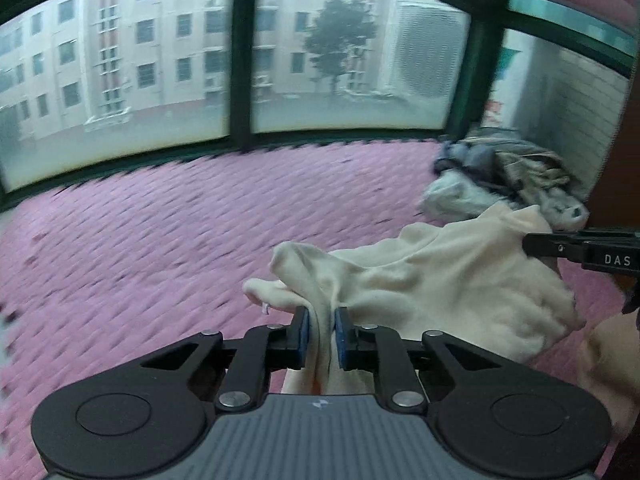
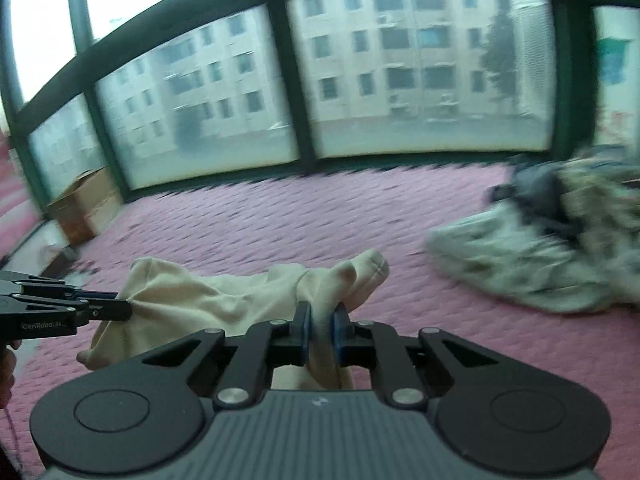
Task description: Fold clothes
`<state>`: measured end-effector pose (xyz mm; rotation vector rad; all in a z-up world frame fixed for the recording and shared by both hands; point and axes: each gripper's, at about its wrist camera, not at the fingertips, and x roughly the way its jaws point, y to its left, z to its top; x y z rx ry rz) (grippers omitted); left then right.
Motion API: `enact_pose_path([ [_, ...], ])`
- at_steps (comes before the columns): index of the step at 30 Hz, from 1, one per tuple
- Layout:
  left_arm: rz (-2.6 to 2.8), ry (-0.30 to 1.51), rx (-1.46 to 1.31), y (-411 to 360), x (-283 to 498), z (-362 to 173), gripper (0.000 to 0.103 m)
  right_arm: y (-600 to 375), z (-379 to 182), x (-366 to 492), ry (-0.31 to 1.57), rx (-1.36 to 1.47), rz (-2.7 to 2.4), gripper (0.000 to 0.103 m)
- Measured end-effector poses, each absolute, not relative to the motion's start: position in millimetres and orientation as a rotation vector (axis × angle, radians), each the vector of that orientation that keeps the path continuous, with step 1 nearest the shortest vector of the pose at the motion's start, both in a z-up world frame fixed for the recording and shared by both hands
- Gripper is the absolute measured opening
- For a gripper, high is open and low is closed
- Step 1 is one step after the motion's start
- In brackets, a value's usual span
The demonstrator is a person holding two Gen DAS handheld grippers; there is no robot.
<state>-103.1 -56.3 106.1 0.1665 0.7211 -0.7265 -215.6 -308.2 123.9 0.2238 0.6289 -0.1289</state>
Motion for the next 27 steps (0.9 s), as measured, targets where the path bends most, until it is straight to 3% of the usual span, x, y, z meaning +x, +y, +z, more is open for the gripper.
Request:
enact_pose_path([
  [12,-0.901,0.687,0.253,-214,-126,93,0.013,-432,120,-291,0.618,0.227,-0.477,0.010],
  [19,-0.912,0.745,0.317,-244,-137,71,0.014,-457,81,-309,0.702,0.212,-0.517,0.013],
  [22,-0.914,0.768,0.350,-243,-142,65,0.018,-459,76,-317,0.717,0.218,-0.536,0.019],
  [25,-0.922,0.757,0.345,-236,-147,67,0.030,-455,80,-326,0.719,0.216,-0.537,0.021],
  [27,-0.919,0.758,0.326,-229,-148,70,0.032,-450,84,-331,0.719,0.210,-0.535,0.030],
])
